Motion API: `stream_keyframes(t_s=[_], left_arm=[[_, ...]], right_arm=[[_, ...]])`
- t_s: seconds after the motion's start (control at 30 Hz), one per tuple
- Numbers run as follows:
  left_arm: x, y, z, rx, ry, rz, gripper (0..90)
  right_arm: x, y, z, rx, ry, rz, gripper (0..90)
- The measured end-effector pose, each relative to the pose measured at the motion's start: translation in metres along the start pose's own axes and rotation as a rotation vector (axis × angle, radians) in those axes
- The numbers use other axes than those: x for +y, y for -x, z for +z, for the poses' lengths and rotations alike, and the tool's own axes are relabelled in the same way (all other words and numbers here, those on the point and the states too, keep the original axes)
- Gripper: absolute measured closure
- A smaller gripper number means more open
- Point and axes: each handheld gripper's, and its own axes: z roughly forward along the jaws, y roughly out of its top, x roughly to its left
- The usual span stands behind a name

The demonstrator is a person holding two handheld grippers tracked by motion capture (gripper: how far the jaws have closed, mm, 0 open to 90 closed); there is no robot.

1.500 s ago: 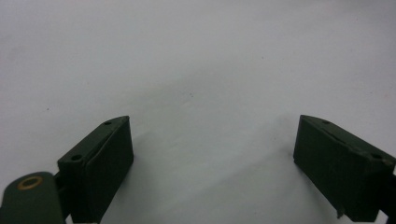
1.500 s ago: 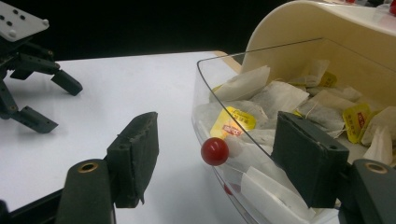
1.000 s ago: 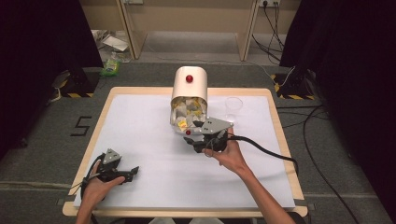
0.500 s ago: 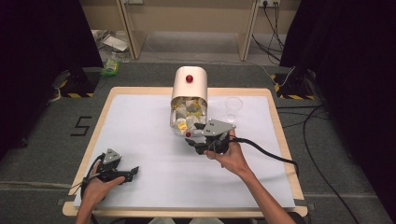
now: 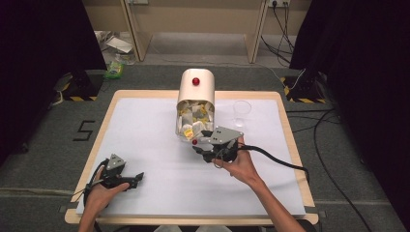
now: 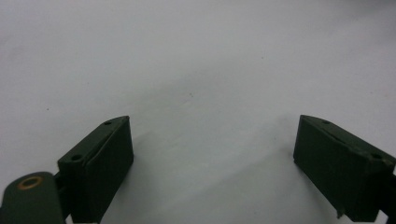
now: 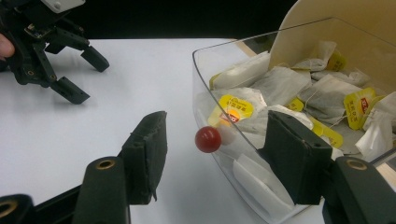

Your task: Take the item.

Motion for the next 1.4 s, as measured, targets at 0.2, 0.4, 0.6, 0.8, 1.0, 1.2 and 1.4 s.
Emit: stream_keyframes(t_s=[0.2,0.4,0.6,0.8,1.0,1.2,1.4], left_arm=[[0.0,0.0,0.0,0.0,0.0,0.001,11.1],[0.0,0.0,-0.0001,0.0,-0.001,0.001,11.1],[0.0,-0.0001,-0.0001,0.0,-0.001,0.002,11.1],[0.0,0.0,-0.0001,0.001,-0.001,0.001,11.1],[0.0001,0.0,0.0,0.001,-0.001,0.001,11.1],[0.0001,0.0,0.0,0.001,-0.001,0.001,11.1],[0.0001,0.0,0.0,0.001,-0.001,0.001,11.1]], right_arm=[[-0.0007,-0.002,-0.0005,-0.004,-0.007,-0.01,40.5],[-0.0013,-0.0036,-0.001,-0.005,-0.013,-0.018,40.6],[-0.0016,-0.0048,-0.0014,-0.004,-0.02,-0.022,41.1],[-0.002,-0.0059,-0.0017,-0.001,-0.025,-0.027,41.3],[-0.0024,-0.0069,-0.0019,0.0,-0.029,-0.03,41.3],[-0.0016,-0.0058,-0.0023,-0.007,-0.02,-0.013,40.5],[0.0011,-0.0031,-0.0058,-0.018,0.005,-0.001,40.3]])
